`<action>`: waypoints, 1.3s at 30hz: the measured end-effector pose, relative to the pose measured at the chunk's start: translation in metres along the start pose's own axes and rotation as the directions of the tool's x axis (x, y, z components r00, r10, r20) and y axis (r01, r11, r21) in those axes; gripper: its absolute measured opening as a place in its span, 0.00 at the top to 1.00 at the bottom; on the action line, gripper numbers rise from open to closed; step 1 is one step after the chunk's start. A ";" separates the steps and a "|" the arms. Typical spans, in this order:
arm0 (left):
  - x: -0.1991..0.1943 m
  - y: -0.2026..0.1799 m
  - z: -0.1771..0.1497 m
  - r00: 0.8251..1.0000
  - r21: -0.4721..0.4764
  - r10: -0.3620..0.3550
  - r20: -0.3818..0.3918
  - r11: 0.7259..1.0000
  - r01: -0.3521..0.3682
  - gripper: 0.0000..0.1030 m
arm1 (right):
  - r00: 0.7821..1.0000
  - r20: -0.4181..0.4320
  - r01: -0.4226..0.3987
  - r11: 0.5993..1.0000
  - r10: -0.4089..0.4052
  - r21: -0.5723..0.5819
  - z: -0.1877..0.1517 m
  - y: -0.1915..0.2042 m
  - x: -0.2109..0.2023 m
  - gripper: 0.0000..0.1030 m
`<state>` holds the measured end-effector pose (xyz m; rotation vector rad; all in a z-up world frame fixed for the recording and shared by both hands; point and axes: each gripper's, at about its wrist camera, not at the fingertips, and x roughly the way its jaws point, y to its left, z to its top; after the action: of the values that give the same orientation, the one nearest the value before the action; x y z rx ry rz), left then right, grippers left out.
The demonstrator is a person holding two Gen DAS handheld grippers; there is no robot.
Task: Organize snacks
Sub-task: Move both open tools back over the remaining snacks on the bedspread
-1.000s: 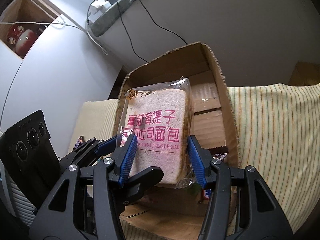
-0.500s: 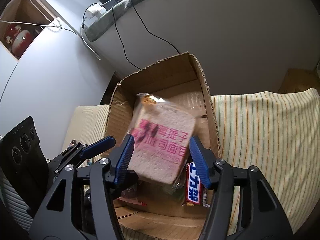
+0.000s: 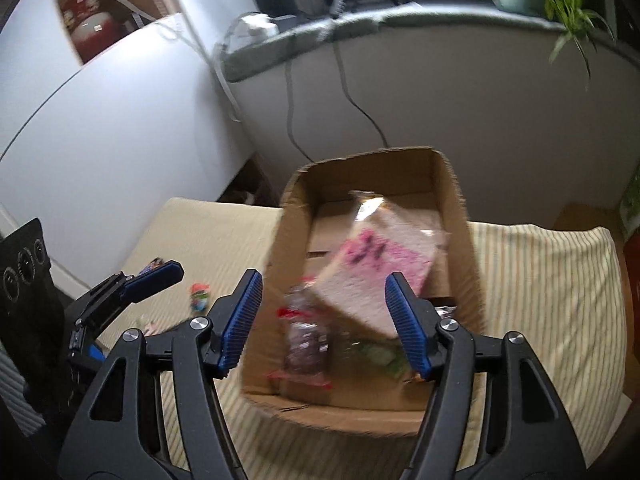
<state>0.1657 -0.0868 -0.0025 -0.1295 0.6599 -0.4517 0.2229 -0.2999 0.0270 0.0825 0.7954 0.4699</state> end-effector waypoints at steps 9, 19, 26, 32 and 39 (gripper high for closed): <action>-0.057 0.052 -0.041 0.994 -0.097 0.105 0.019 0.990 -0.103 0.26 | 0.993 0.054 -0.102 0.991 0.107 -0.088 -0.036 0.057 -0.009 0.35; -0.102 0.112 -0.095 0.971 -0.203 0.238 -0.029 0.950 -0.239 0.27 | 0.990 0.034 -0.130 0.971 0.140 -0.203 -0.060 0.103 0.000 0.16; -0.103 0.126 -0.121 0.973 -0.229 0.217 -0.078 0.946 -0.229 0.44 | 0.987 -0.045 -0.158 0.940 0.152 -0.303 -0.085 0.140 0.022 0.19; -0.095 0.137 -0.125 0.971 -0.243 0.214 -0.102 0.942 -0.233 0.51 | 0.980 -0.153 -0.174 0.917 0.126 -0.359 -0.106 0.164 0.056 0.39; -0.092 0.160 -0.116 0.959 -0.224 0.258 -0.120 0.934 -0.279 0.52 | 0.968 -0.223 -0.178 0.941 0.115 -0.288 -0.111 0.158 0.089 0.45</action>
<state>0.0880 0.0998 -0.0835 -0.2447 0.8064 -0.1122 0.1387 -0.1309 -0.0716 -0.1989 0.9114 0.7478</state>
